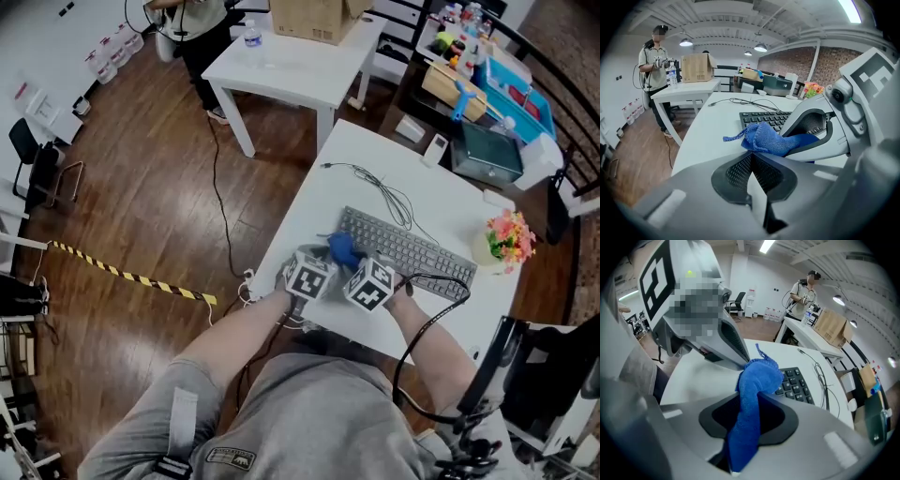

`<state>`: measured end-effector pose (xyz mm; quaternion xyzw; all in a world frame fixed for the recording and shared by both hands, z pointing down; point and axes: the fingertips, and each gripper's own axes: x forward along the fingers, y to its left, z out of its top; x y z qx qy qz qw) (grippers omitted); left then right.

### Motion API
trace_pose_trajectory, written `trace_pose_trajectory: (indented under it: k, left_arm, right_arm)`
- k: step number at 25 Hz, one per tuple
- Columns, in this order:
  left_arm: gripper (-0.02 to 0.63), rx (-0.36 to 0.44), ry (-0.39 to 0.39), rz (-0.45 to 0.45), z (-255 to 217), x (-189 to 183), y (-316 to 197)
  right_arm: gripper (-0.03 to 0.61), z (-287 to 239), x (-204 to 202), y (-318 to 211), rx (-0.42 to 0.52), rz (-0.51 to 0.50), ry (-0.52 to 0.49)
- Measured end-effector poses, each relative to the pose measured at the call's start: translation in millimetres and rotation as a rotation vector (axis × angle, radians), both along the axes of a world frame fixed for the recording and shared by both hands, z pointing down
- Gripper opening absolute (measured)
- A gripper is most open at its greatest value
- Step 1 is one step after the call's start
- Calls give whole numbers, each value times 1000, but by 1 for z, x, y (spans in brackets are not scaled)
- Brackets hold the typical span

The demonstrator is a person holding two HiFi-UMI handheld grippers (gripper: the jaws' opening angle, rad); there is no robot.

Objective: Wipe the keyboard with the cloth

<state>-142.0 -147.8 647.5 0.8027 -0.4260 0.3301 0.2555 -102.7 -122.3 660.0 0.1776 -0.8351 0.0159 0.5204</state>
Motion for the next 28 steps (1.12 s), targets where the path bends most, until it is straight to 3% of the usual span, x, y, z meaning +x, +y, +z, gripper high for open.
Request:
trace_pose_trajectory:
  k: [5, 9, 21, 24, 28]
  left_arm:
    - [-6, -17, -1, 26, 10, 11, 30]
    - [-6, -1, 1, 75, 7, 29, 38]
    - [-6, -19, 58, 400, 8, 162, 84]
    - [-6, -25, 61, 431, 6, 190, 93]
    - [-6, -46, 45, 424, 12, 212, 101]
  right_arm:
    - [112, 6, 13, 28, -14, 17, 2]
    - [112, 2, 34, 37, -5, 88, 4]
    - [112, 12, 168, 97, -38, 566, 27]
    - [114, 13, 197, 107, -45, 650, 22]
    - [115, 16, 208, 113, -44, 674, -21]
